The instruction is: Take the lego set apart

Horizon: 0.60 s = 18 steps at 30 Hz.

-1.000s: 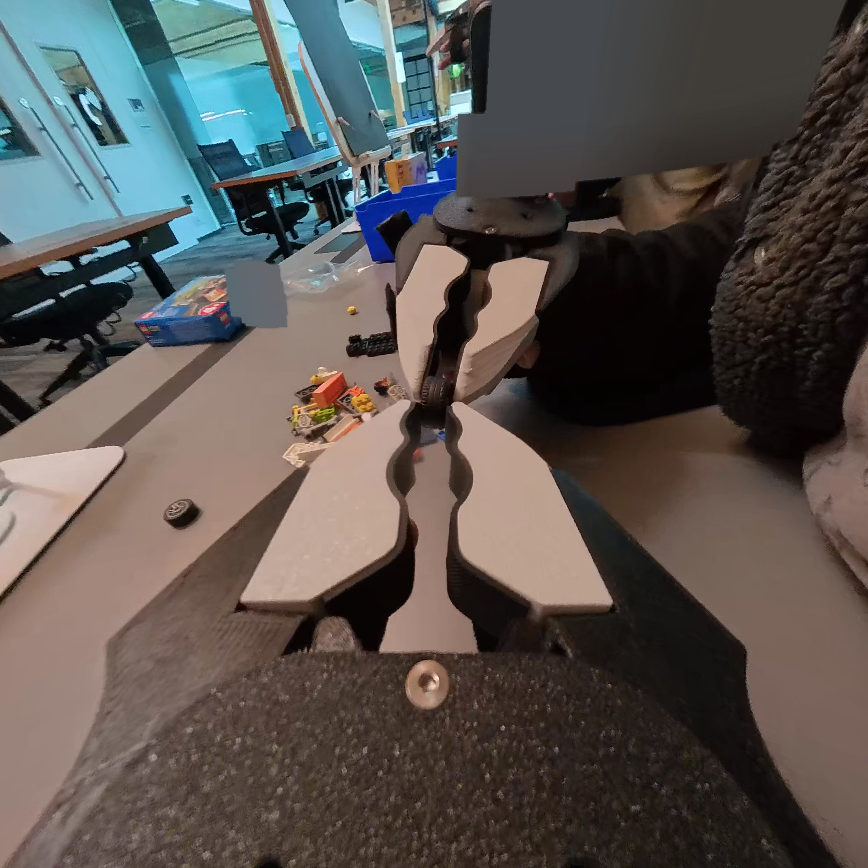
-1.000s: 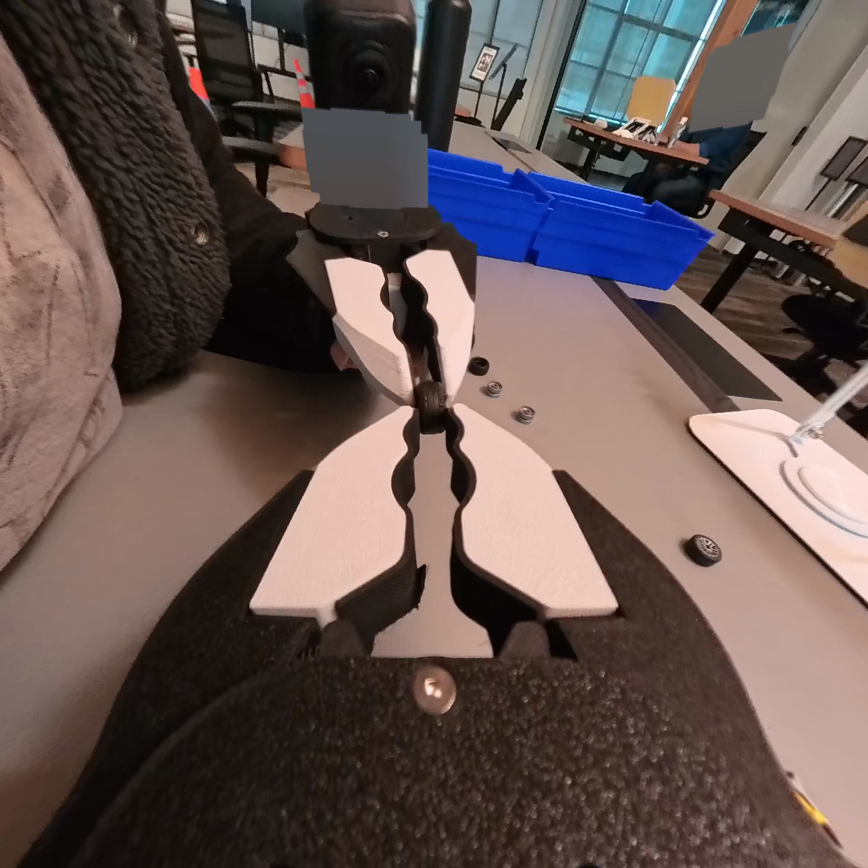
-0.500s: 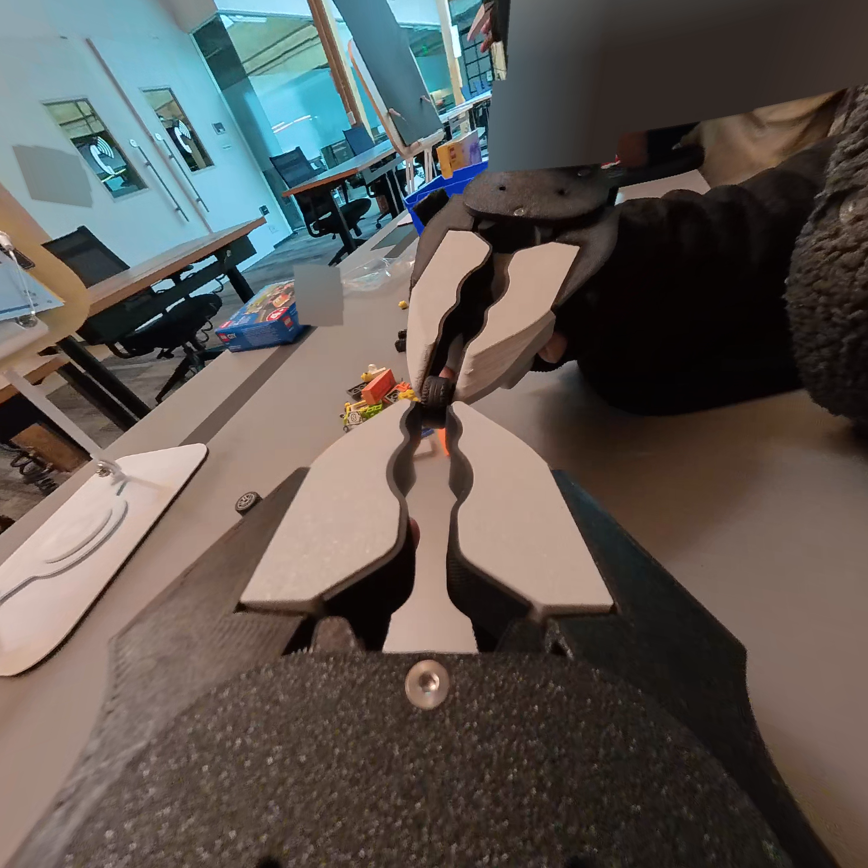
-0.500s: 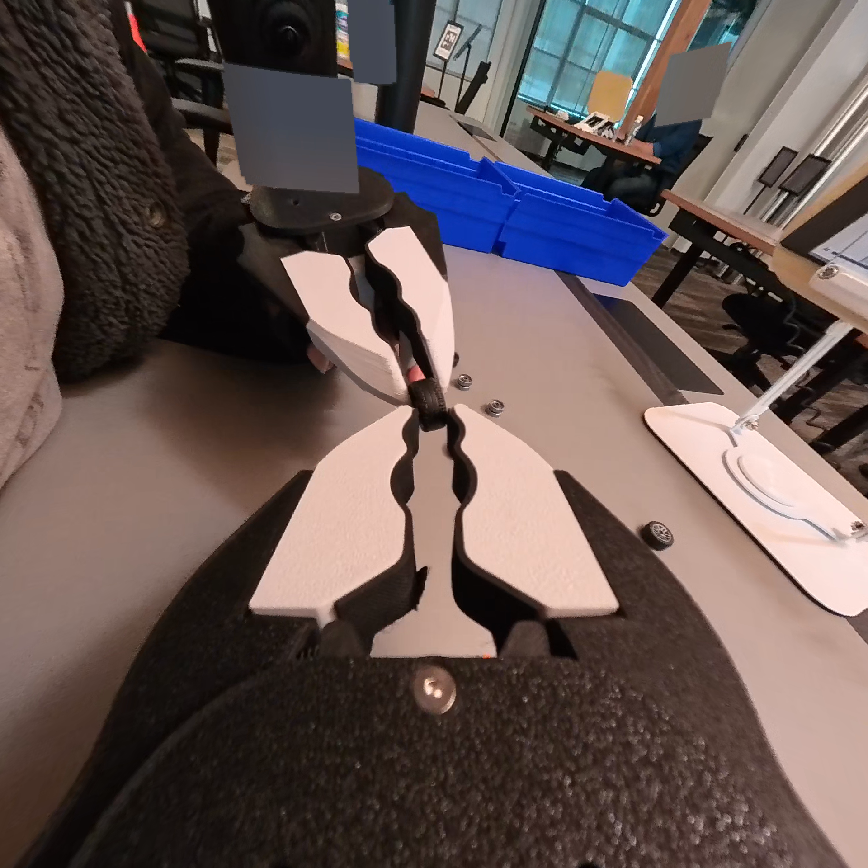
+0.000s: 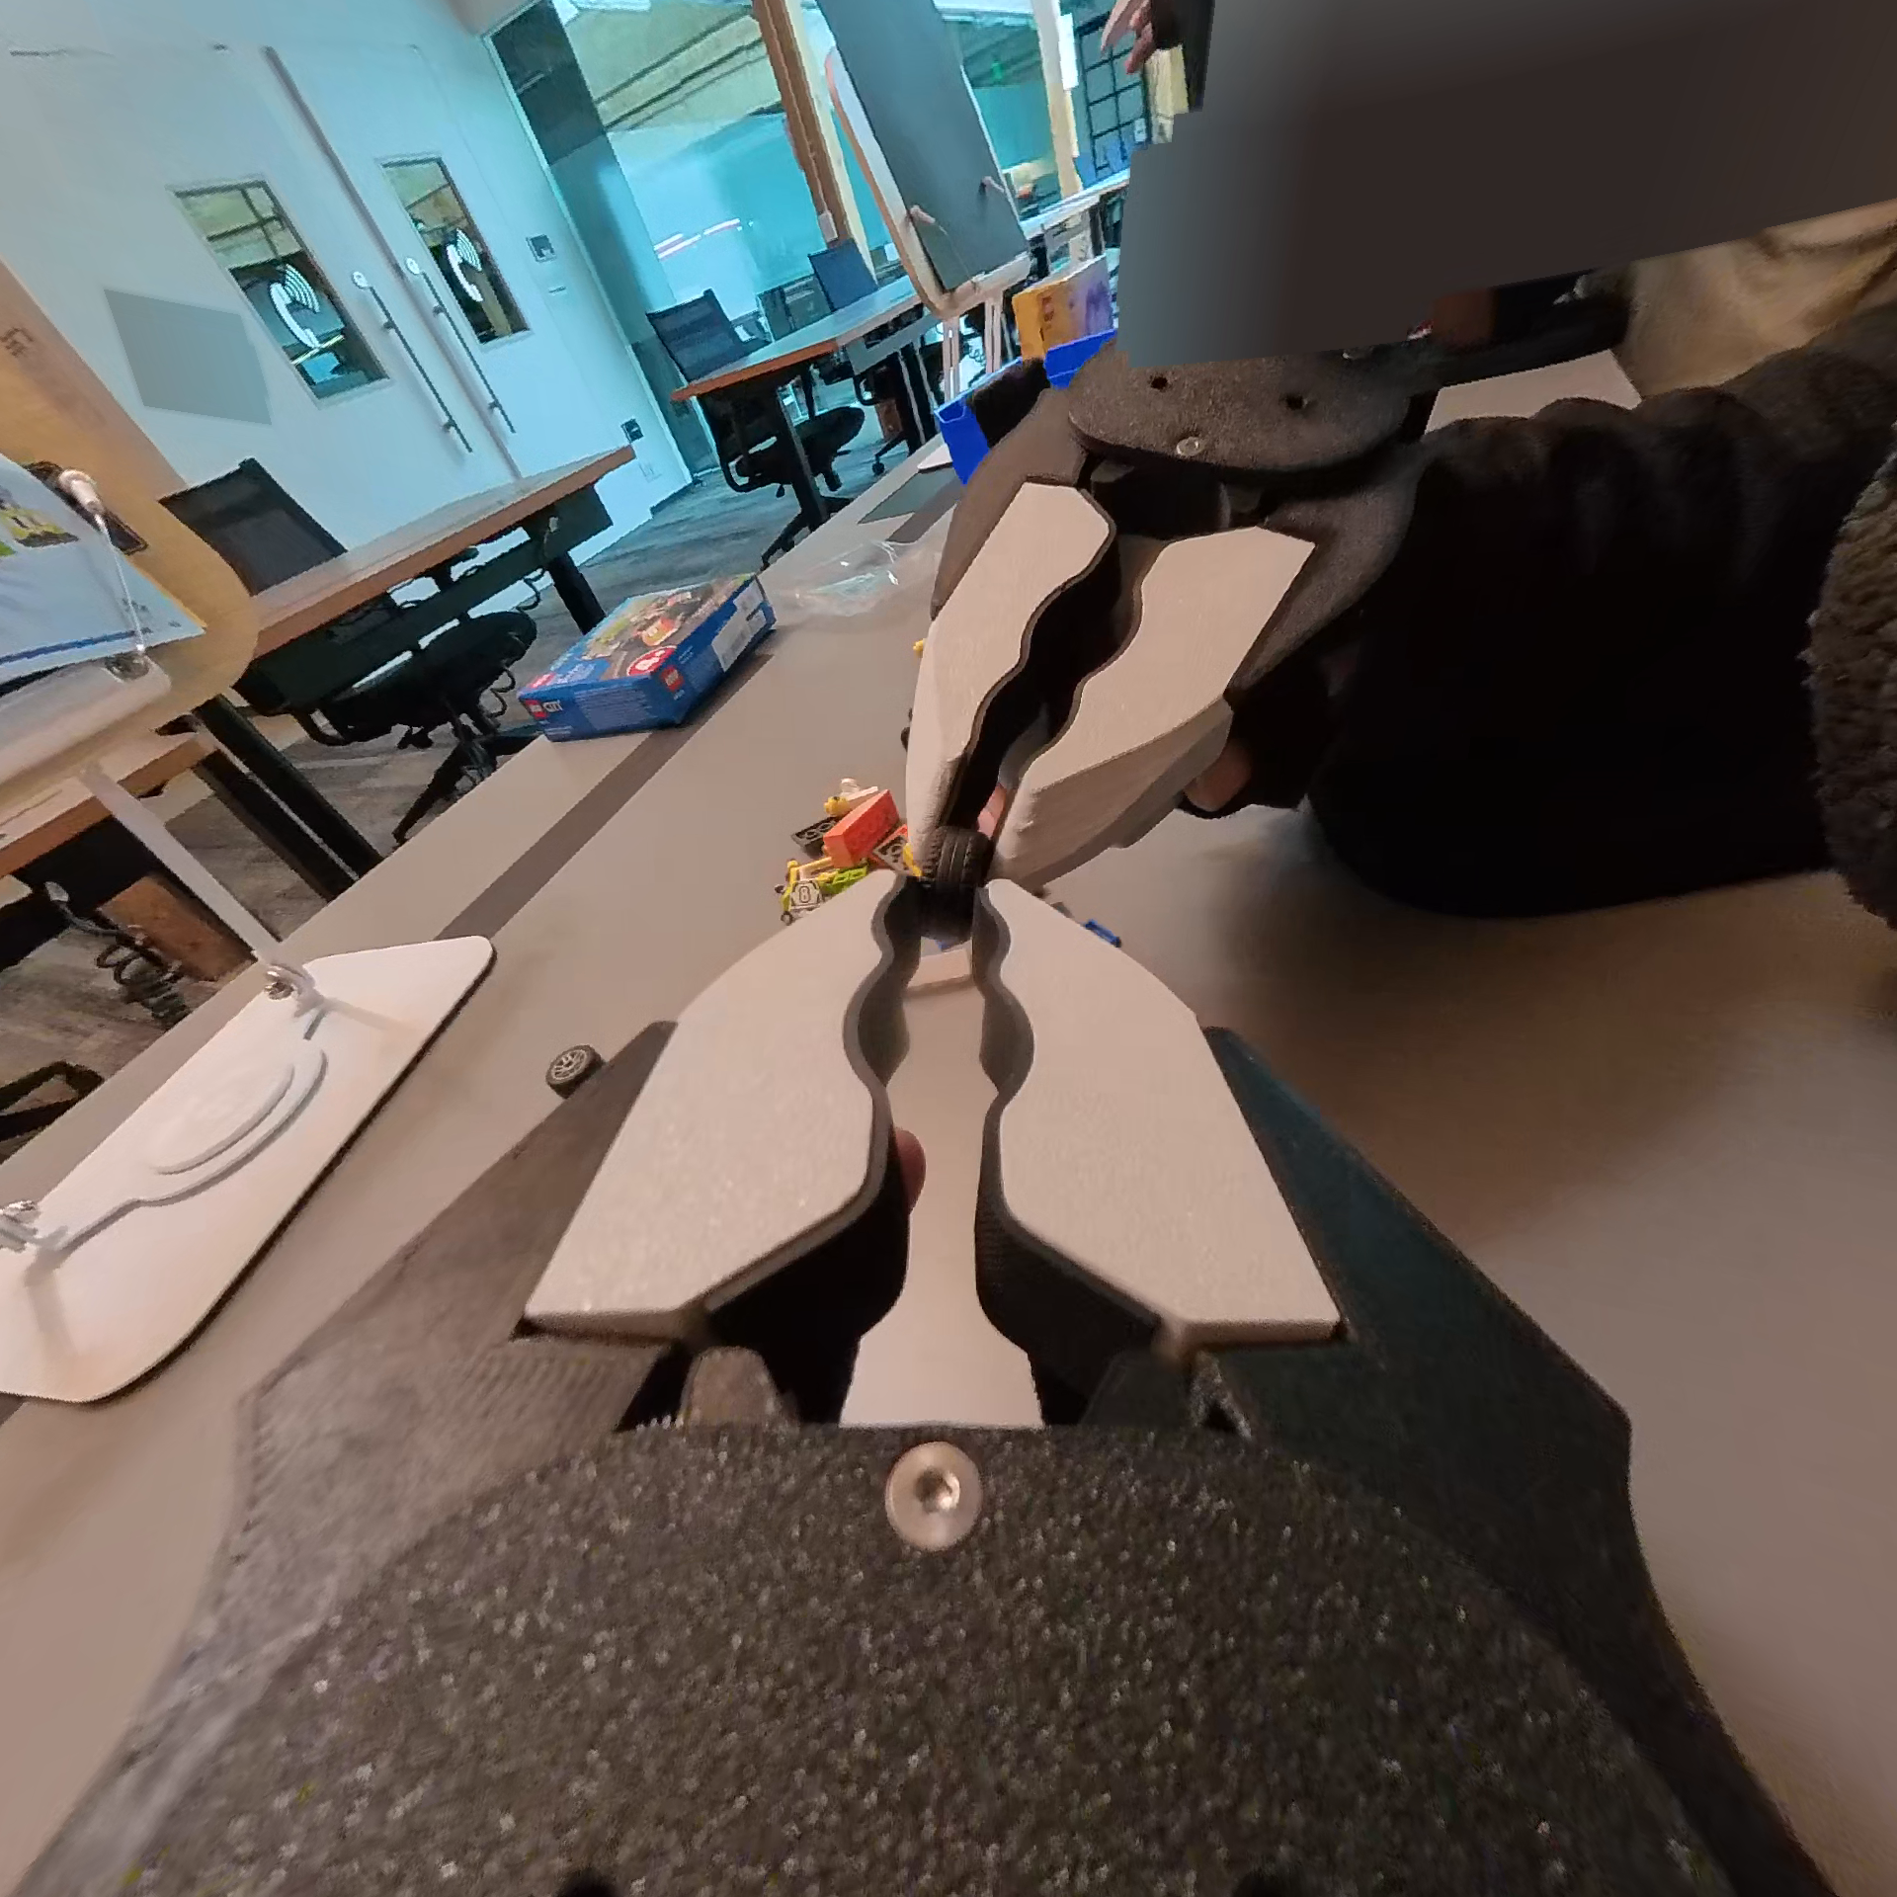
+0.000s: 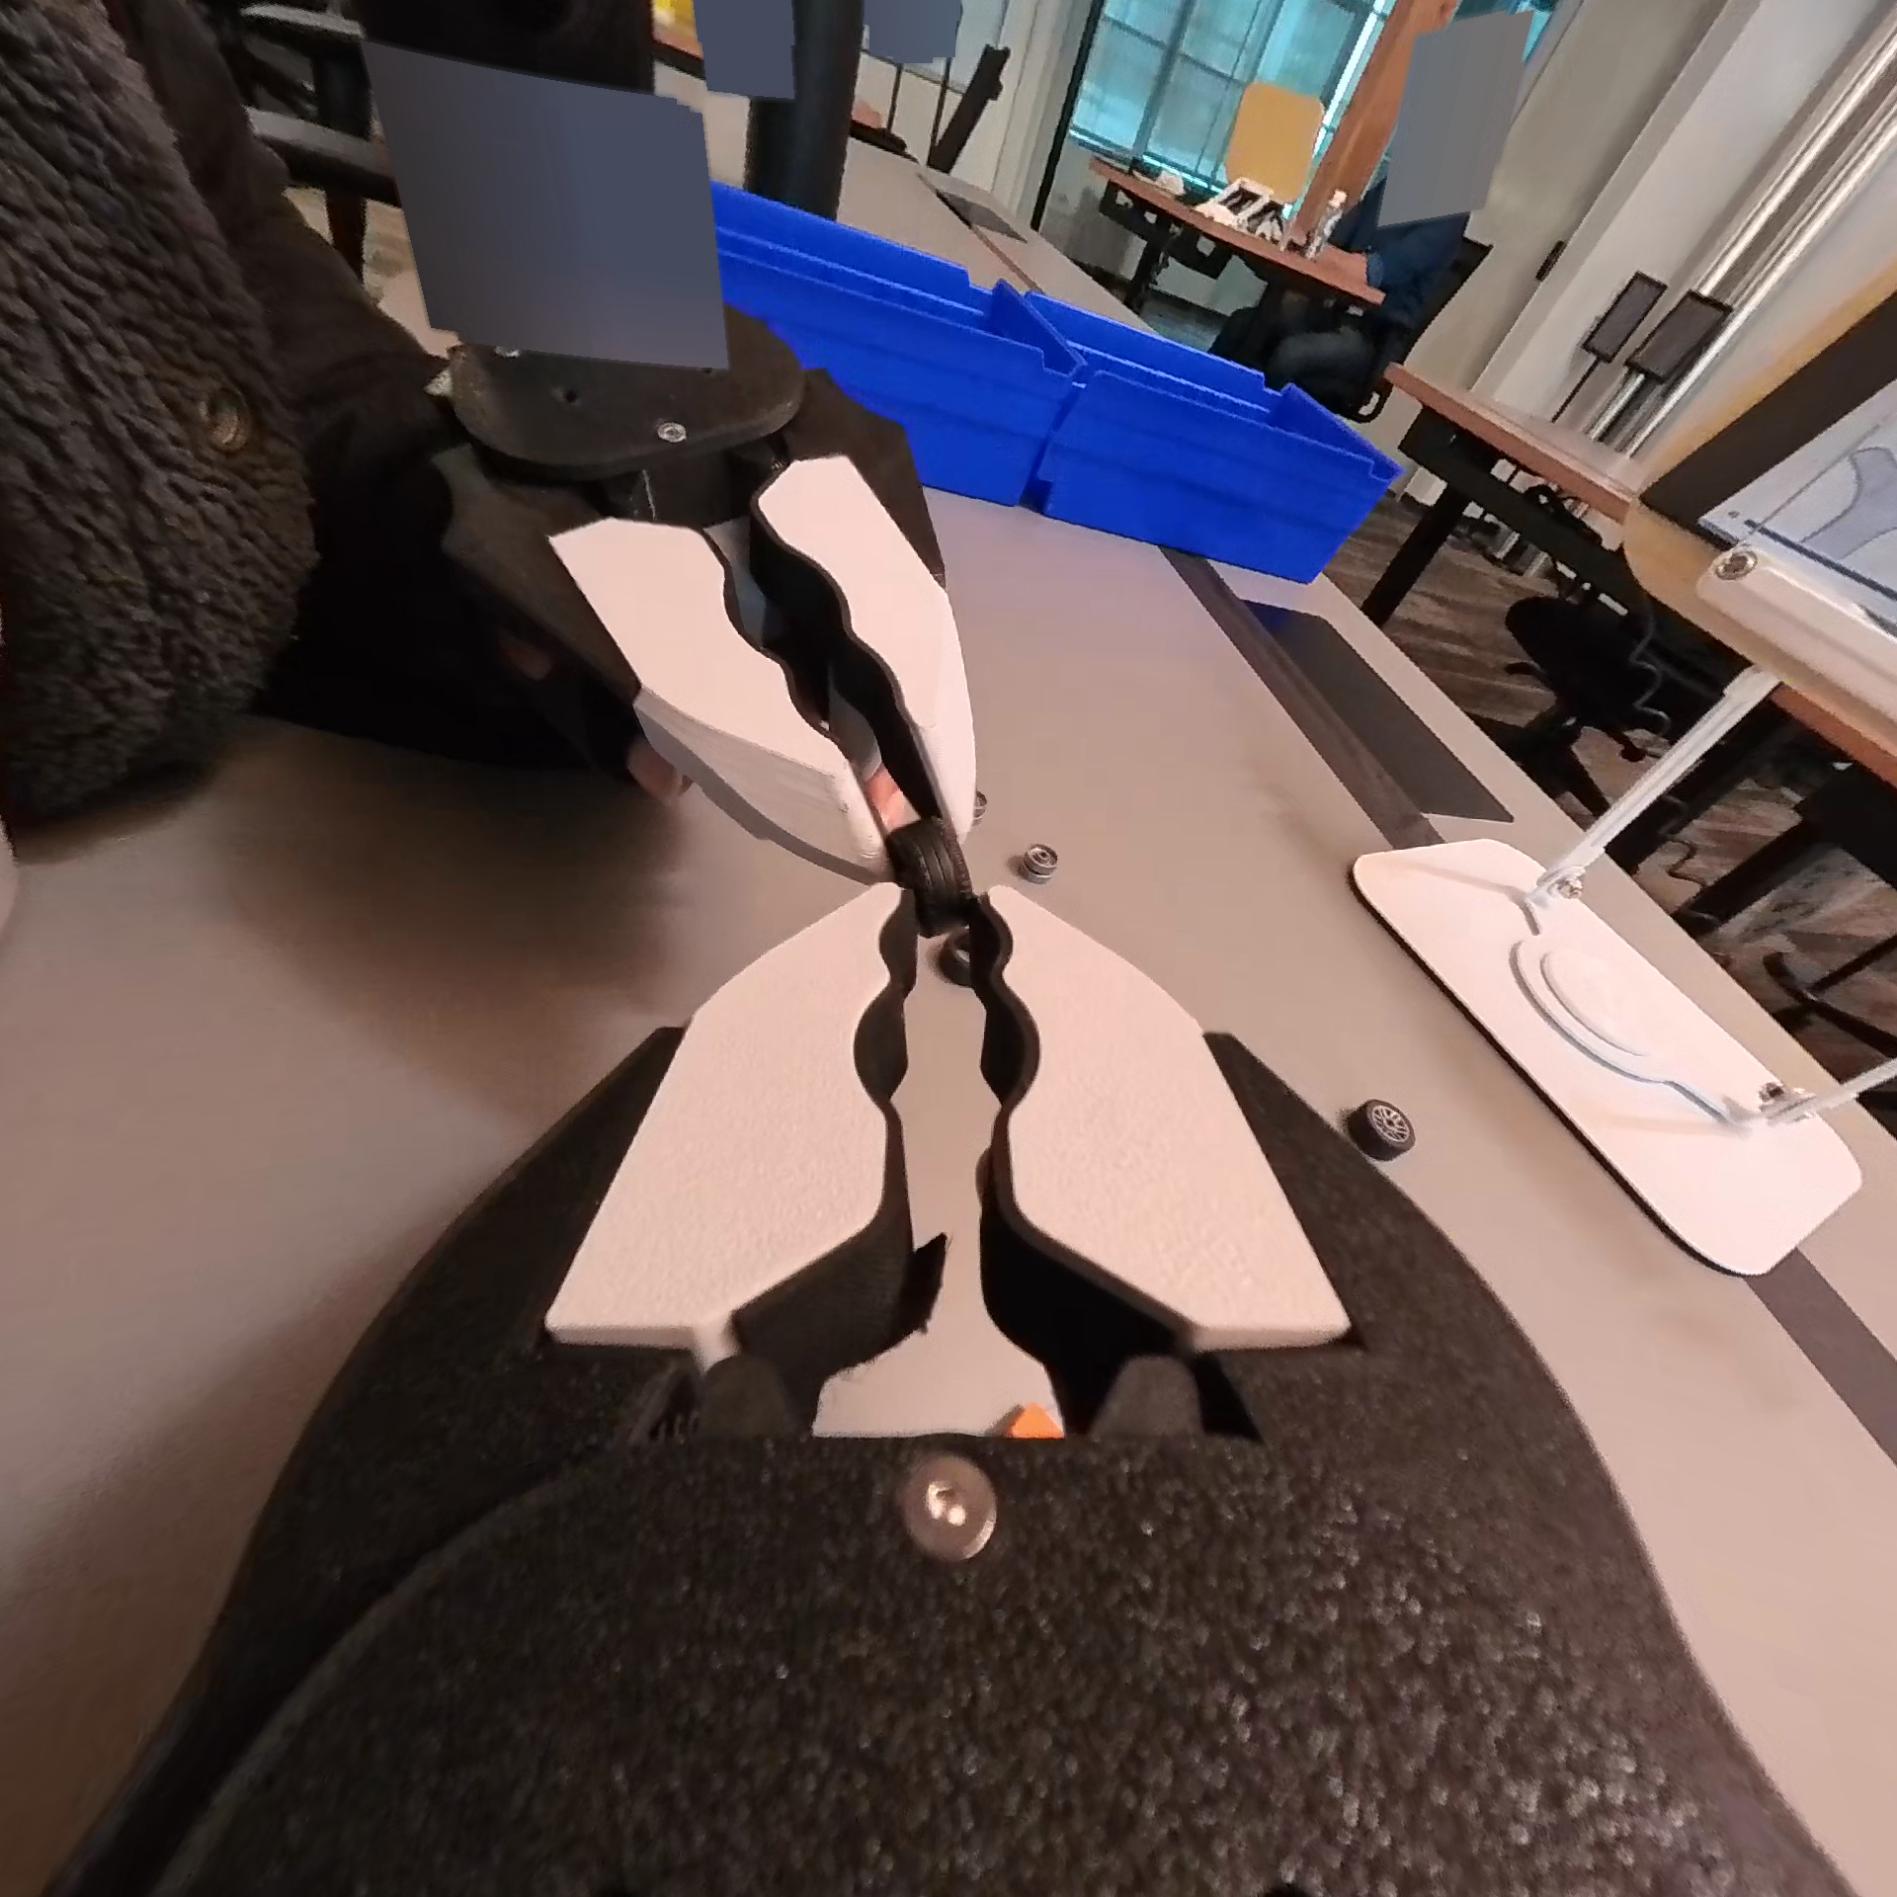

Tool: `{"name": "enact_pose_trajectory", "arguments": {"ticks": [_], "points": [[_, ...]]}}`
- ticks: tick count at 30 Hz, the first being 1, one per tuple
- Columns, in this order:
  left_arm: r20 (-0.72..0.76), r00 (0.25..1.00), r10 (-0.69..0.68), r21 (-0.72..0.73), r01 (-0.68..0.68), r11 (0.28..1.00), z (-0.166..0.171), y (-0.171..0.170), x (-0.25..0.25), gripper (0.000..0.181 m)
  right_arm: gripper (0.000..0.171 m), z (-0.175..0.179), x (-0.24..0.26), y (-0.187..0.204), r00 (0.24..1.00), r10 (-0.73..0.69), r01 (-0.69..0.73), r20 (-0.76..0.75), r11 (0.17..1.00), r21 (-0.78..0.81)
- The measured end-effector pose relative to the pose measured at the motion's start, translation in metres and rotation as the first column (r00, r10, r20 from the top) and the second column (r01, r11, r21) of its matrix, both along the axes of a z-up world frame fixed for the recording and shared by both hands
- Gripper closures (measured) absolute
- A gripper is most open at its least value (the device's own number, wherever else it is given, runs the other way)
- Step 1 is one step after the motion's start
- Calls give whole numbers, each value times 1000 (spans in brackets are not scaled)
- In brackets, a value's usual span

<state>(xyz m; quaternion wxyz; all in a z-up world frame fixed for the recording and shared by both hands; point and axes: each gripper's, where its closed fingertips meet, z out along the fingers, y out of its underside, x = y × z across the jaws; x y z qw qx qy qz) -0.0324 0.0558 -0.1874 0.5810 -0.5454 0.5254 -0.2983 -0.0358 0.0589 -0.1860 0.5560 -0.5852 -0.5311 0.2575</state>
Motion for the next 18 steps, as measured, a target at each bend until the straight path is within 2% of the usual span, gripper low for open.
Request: {"name": "enact_pose_trajectory", "arguments": {"ticks": [11, 18], "points": [[34, 997, 73, -27, -72, 997, 2, 5, 0, 171, 164, 1, 0, 6, 996, -83, 83, -14, 996, -21], [28, 986, 165, -38, -164, 986, -1, 15, 0, 171, 165, -2, 0, 15, 982, -180, 173, -51, 978, -115]]}}
